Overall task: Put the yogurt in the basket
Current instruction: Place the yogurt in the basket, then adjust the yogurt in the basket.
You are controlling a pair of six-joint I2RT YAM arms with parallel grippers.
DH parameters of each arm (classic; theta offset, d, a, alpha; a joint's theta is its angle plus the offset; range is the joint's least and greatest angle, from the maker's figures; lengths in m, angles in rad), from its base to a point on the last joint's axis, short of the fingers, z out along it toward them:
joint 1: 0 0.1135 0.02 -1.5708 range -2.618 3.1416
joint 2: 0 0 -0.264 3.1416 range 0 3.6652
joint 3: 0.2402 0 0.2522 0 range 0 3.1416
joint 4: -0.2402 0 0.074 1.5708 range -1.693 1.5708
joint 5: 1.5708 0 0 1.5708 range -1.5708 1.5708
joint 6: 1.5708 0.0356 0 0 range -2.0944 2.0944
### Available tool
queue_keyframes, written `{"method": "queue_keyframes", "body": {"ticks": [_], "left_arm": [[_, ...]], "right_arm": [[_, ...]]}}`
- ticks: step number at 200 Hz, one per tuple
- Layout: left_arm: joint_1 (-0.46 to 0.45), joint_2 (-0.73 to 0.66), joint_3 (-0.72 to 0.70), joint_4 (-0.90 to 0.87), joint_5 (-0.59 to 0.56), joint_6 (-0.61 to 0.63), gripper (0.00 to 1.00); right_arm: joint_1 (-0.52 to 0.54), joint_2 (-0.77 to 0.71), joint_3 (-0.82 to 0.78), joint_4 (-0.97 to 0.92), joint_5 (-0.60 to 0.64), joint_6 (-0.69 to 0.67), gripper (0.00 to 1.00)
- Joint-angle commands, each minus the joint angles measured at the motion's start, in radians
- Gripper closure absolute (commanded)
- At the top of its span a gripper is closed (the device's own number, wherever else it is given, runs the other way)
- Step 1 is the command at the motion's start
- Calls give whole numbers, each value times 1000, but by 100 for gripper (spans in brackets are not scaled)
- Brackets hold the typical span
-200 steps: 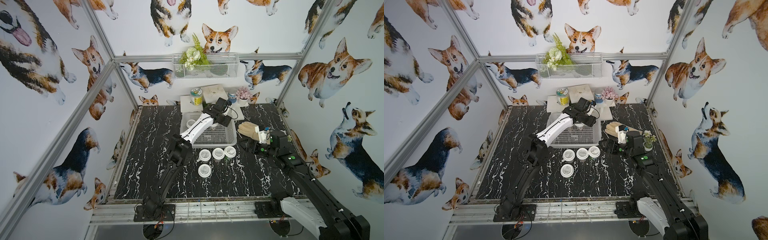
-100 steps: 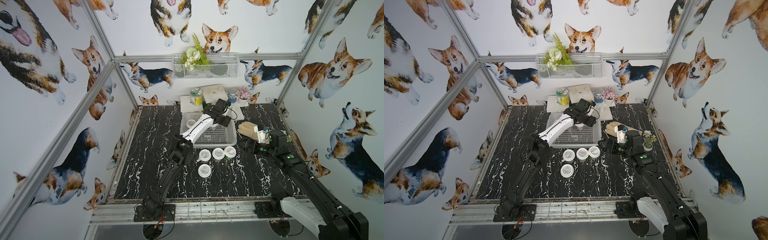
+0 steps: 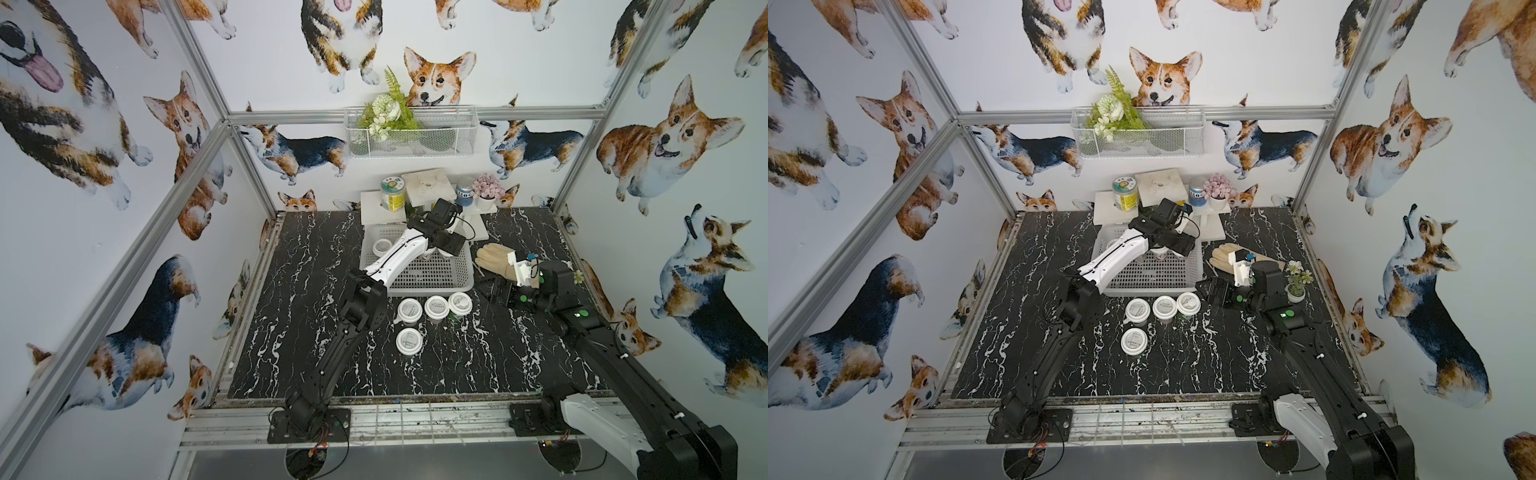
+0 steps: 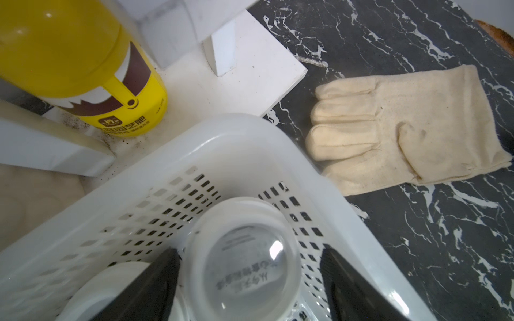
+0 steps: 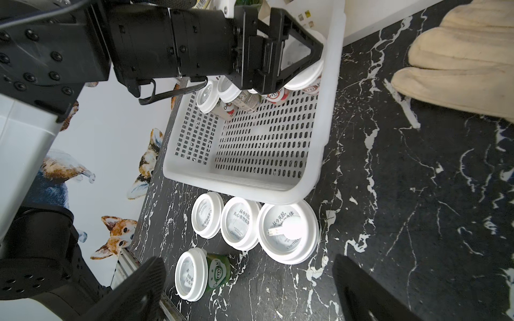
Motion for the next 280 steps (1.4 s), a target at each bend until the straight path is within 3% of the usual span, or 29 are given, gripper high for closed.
{"method": "queue_keyframes", "body": {"ticks": [1,16,46,87,125,173,216,247,280], "left_arm": [[-4,3,14,2,-2,9,5],[-9,-1,14,5,-8,14,0],[-33,-27,12,18,-48,32,0],[-84,-155,-89,91,-195,51,0],[-79,-450,-509,332,-307,-9,3],[17,-933,-1158,607,-293,-208,10],[28,-1327,-1651,825,-278,-370,21],[26,-1527,-1898,894,-300,-461,21],[32,-1655,-1981,923,-371,-453,22]], "right_arm": [[-1,0,9,12,-6,-10,0],[-1,-3,12,7,-6,-13,0],[-1,-6,22,-1,-5,-17,0],[-1,2,52,-14,12,-33,3],[-1,10,108,-36,45,-51,9],[-1,38,170,-7,80,-43,17],[4,245,240,32,87,-63,32],[52,405,328,32,183,-104,44],[132,598,486,-27,271,-134,52]]}}
